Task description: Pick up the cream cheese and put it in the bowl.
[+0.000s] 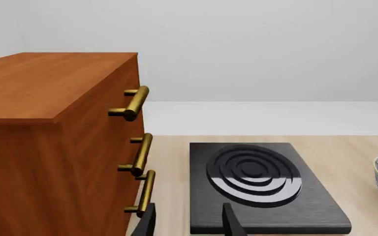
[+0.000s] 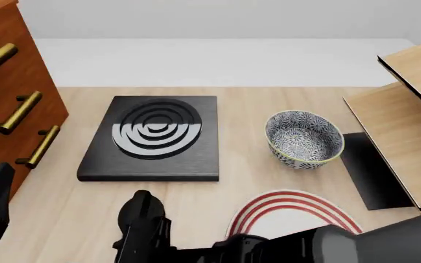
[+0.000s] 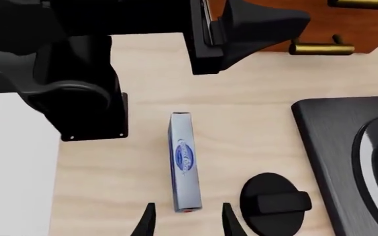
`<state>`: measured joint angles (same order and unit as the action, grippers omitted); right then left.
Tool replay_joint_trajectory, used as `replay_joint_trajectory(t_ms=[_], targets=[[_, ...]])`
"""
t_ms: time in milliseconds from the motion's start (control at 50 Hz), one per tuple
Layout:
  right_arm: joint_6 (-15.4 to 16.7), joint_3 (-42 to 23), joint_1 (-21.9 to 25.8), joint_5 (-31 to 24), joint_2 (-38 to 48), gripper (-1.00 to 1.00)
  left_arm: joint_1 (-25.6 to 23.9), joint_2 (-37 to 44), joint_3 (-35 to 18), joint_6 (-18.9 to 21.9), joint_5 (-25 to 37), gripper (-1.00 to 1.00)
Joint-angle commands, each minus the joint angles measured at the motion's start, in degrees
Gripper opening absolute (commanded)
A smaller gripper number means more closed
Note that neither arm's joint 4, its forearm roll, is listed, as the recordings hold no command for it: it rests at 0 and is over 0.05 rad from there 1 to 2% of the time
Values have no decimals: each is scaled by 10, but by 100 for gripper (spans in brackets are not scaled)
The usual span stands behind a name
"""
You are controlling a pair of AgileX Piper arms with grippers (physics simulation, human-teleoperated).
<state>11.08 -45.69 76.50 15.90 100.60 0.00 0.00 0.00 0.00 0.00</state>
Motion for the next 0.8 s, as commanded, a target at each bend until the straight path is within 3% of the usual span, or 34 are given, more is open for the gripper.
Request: replay_joint_trajectory(t_ms=[20,800], targets=[[-7,-13,2,14,39,100,0,0,0,0,0,100],[-19,-43,-13,38,122,100,0,0,0,0,0,100]])
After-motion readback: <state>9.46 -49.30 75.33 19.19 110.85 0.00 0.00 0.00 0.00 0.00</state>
